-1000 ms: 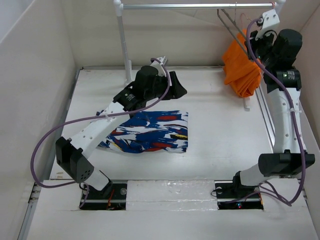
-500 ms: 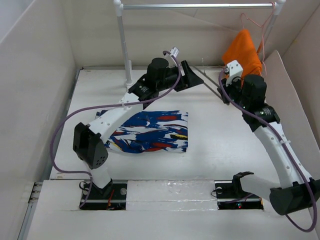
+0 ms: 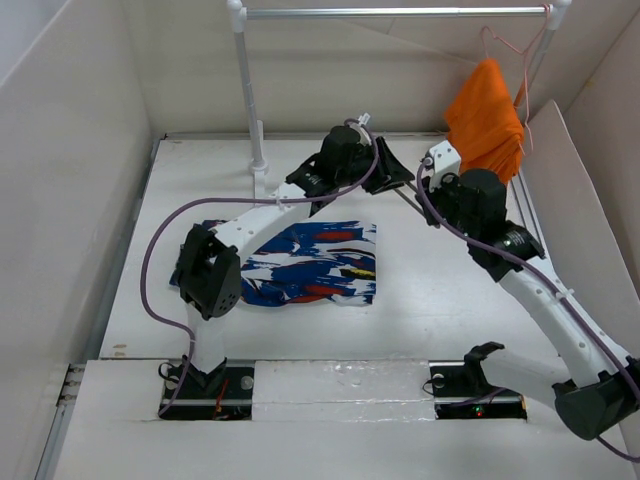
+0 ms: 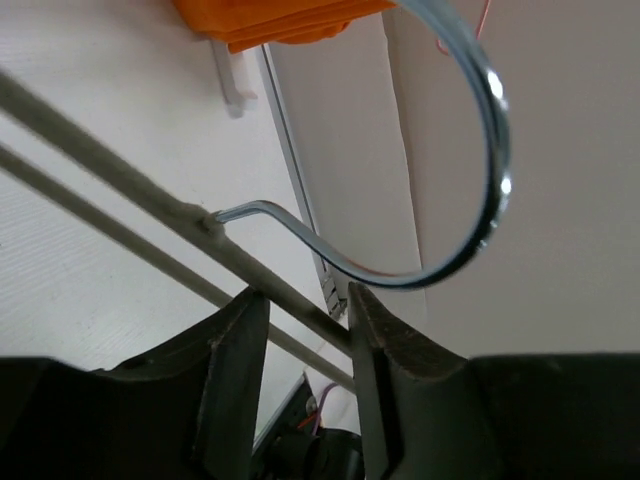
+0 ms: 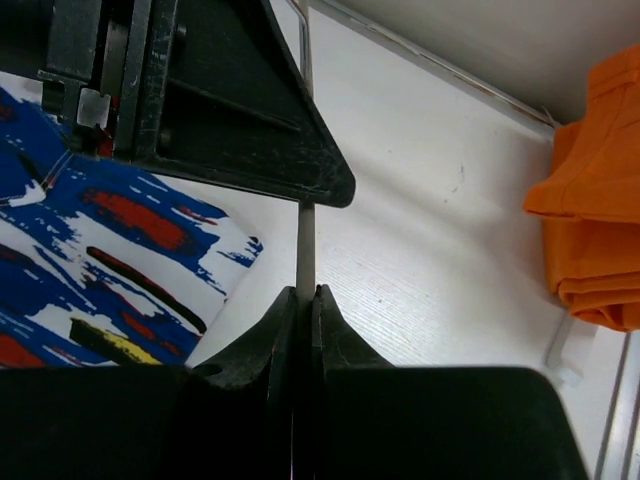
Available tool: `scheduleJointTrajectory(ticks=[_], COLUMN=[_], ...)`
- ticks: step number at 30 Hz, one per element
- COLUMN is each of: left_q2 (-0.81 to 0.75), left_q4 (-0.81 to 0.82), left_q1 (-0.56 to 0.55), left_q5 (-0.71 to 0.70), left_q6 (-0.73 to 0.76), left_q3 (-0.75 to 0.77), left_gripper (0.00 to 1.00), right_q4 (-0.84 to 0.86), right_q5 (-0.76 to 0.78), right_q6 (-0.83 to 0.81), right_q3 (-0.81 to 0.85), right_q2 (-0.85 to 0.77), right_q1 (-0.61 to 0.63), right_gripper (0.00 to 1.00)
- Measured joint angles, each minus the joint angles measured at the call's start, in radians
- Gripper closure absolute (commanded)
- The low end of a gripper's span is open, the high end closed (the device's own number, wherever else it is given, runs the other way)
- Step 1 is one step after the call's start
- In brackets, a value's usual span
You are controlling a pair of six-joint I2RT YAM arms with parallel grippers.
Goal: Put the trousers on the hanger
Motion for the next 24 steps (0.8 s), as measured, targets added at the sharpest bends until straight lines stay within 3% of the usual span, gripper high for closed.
scheduleJointTrajectory(ticks=[4, 6, 7, 9, 10, 11, 14, 17, 22, 24], left_q2=[0.0, 0.0, 0.0, -0.001, -0.002, -0.002, -0.004, -0.023, -0.082, -0.104], left_q4=[-0.002, -0.007, -0.009, -0.01, -0.011, -0.014, 0.024, 0.101, 0.193, 0.242], left_q1=[0.002, 0.002, 0.002, 0.0, -0.003, -0.005, -0.015, -0.015, -0.024, -0.036], left_q5=[0.005, 0.014, 0.023, 0.041, 0.045, 0.053, 0.062, 0.072, 0.089, 0.091], left_q6=[-0.021, -0.031, -0.04, -0.069, -0.078, -0.084, -0.078, -0.07, -0.086, -0.097], left_q3=[0.0, -0.003, -0.01, -0.032, -0.05, -0.069, -0.153, -0.286, -0.513, -0.577], left_gripper=[0.77, 0.89, 1.0, 1.0, 1.0, 1.0, 1.0, 1.0, 1.0, 1.0], right_q4=[-0.001, 0.007, 0.008, 0.002, -0.002, -0.011, -0.064, -0.139, -0.237, -0.247], right_q5=[0.112, 0.183, 0.214, 0.27, 0.292, 0.308, 0.284, 0.218, 0.095, 0.032], right_q6=[0.001, 0.004, 0.007, 0.016, 0.025, 0.035, 0.08, 0.107, 0.13, 0.133], right_q3=[-0.008, -0.034, -0.051, -0.094, -0.114, -0.131, -0.179, -0.202, -0.195, -0.192], right_q2=[0.0, -0.012, -0.022, -0.042, -0.052, -0.062, -0.087, -0.113, -0.178, -0.195], right_q1=[0.083, 0.13, 0.153, 0.196, 0.213, 0.226, 0.265, 0.288, 0.269, 0.248], right_gripper=[1.0, 1.0, 1.0, 0.98, 0.92, 0.66, 0.33, 0.22, 0.22, 0.54])
